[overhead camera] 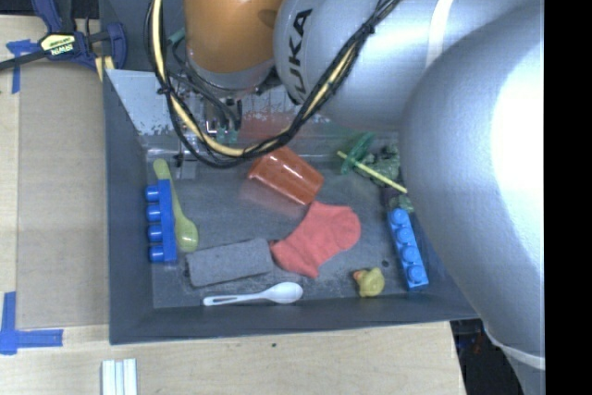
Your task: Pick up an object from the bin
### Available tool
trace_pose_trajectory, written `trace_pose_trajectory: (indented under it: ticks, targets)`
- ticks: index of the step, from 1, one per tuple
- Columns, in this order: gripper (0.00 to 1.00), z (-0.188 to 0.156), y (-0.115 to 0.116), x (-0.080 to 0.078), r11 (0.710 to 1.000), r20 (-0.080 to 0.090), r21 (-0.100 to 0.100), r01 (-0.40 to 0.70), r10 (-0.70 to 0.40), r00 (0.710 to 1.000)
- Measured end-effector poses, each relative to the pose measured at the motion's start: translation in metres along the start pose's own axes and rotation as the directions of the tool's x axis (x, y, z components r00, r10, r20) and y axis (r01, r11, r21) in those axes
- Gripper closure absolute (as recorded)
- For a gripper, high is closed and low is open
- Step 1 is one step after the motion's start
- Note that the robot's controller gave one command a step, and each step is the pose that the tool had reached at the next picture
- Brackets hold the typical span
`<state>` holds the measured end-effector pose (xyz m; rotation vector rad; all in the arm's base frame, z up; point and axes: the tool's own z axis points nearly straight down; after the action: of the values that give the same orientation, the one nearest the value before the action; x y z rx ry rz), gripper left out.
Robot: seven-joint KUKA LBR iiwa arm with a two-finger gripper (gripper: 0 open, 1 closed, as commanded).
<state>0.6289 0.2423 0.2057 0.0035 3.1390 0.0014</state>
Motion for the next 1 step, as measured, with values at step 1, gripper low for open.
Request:
trace_pose_trajectory:
  ticks: [1]
  targets:
    - [0.00,-0.0263,-0.0584,0.0053,0.999,0.003,0.002,-0.034,0.034,0.999]
